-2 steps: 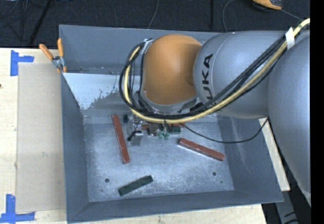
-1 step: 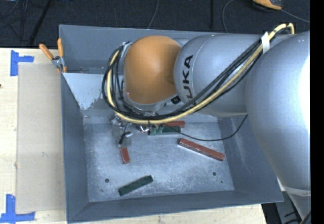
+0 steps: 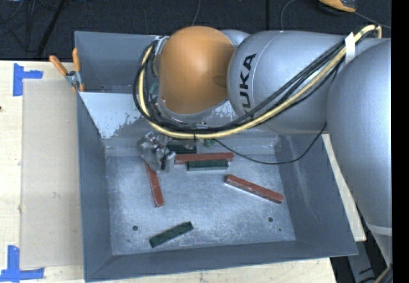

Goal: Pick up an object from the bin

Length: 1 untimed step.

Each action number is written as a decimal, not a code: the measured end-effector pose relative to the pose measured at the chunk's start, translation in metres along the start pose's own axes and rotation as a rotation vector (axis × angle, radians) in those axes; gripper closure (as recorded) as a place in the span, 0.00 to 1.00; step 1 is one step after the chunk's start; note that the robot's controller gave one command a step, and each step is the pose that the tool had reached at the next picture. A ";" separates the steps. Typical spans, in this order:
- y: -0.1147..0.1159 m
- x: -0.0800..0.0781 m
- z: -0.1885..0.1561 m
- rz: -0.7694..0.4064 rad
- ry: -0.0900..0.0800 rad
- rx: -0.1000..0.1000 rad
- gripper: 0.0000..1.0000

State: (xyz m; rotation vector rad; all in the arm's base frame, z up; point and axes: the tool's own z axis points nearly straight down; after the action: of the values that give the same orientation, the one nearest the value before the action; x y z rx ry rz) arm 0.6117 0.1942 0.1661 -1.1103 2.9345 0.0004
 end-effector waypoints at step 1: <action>0.000 0.001 0.001 0.004 0.001 -0.002 0.00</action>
Offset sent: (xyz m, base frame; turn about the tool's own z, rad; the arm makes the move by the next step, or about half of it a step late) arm 0.0000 0.0000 0.0000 0.0000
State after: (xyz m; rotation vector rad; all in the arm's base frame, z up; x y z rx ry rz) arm 0.6114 0.1937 0.1656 -1.1045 2.9386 0.0021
